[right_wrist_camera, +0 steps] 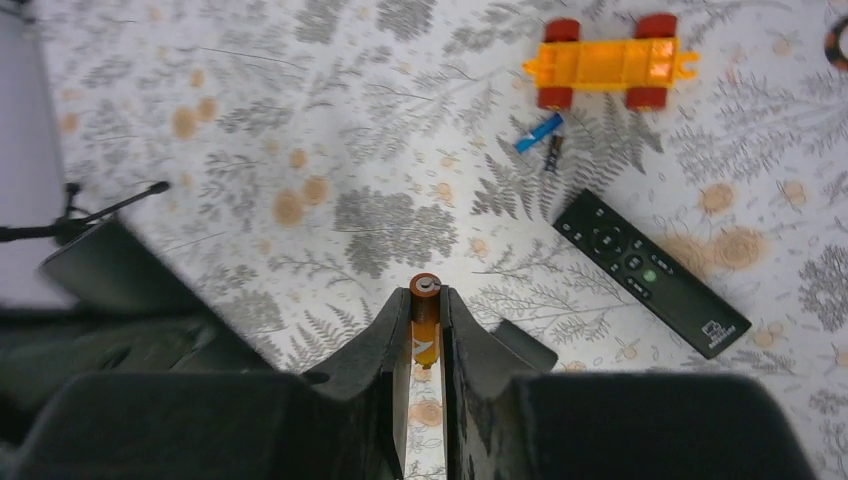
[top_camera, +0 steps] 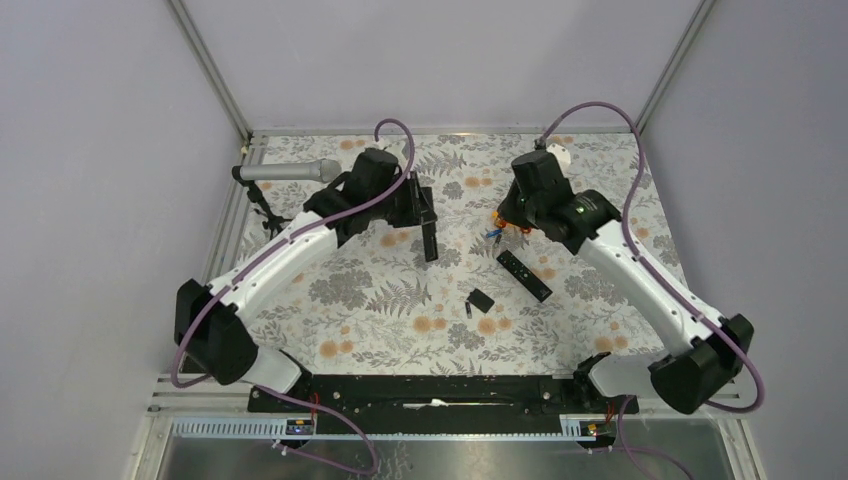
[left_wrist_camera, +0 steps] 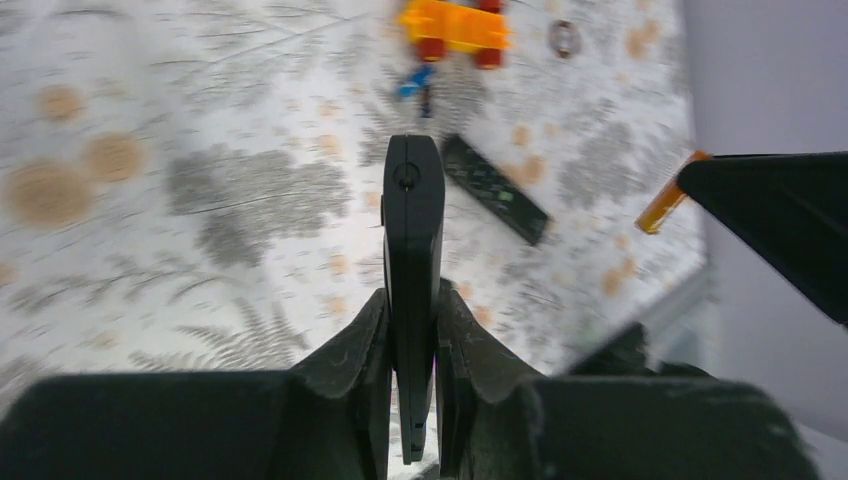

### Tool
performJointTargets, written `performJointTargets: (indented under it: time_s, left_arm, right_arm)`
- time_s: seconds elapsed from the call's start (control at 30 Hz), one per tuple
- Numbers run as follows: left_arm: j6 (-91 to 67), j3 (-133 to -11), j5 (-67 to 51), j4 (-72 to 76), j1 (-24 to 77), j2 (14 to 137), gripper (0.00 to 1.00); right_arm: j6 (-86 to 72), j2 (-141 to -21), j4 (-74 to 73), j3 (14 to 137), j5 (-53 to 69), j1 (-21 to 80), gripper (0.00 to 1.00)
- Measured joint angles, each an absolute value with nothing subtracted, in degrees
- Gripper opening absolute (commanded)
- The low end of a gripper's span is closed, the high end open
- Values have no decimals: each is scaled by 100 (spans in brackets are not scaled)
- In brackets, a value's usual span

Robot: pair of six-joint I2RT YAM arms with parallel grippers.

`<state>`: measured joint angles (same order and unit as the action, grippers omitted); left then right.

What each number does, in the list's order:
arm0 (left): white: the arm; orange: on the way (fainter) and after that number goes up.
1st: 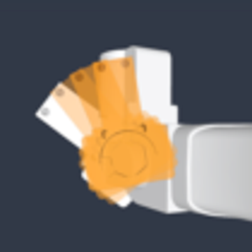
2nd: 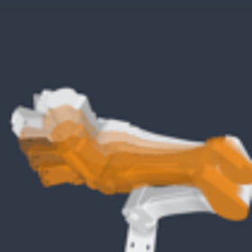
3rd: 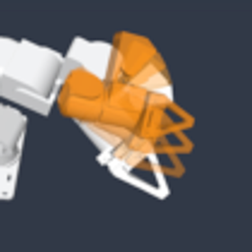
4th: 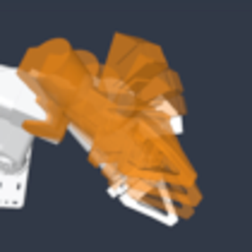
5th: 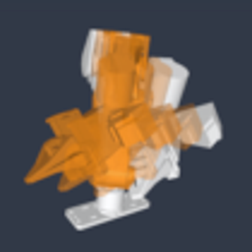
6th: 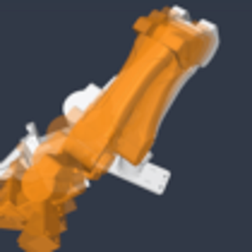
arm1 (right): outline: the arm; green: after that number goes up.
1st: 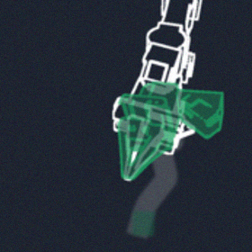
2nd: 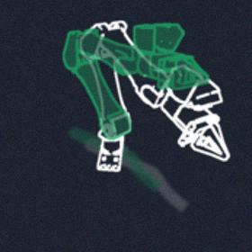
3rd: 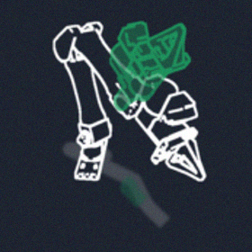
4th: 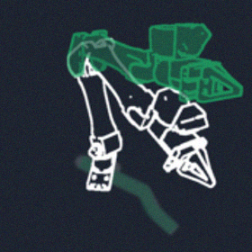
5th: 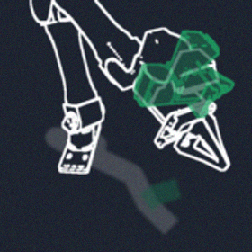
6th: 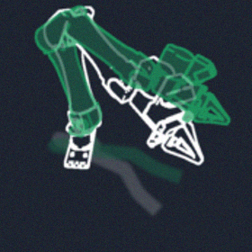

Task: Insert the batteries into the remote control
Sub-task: Load the battery into the remote control.

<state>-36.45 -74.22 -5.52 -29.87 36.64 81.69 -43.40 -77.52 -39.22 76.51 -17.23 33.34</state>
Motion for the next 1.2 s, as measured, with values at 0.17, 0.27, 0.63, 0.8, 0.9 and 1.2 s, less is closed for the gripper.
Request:
performJointTargets:
  time_s: [0.17, 0.27, 0.63, 0.8, 0.9, 1.2]
  left_arm:
    - [-3854, -7918, -2080, -2512, 3326, 8764, 0]
    - [-4077, -8149, -2694, -2231, 3251, 9017, 0]
    - [-5146, -7902, -4226, -565, 3273, 9139, 0]
    - [-5927, -7572, -4340, 336, 3273, 9139, 0]
    - [-6333, -7496, -4366, 729, 3273, 9161, 0]
    - [-6698, -7496, -4379, 1103, 3273, 9201, 0]
  right_arm:
    - [-3879, -7203, -3511, 7662, -1284, 3350, 5]
    - [-3658, -7039, -3267, 7669, -897, 3350, 4]
    - [-3057, -6984, -2620, 7701, 729, 3374, 3]
    - [-2860, -6984, -2624, 7808, 1009, 3378, 2]
    - [-2689, -6984, -2641, 7950, 1022, 3380, 2]
    - [-2145, -6980, -2906, 8272, 967, 3382, 2]
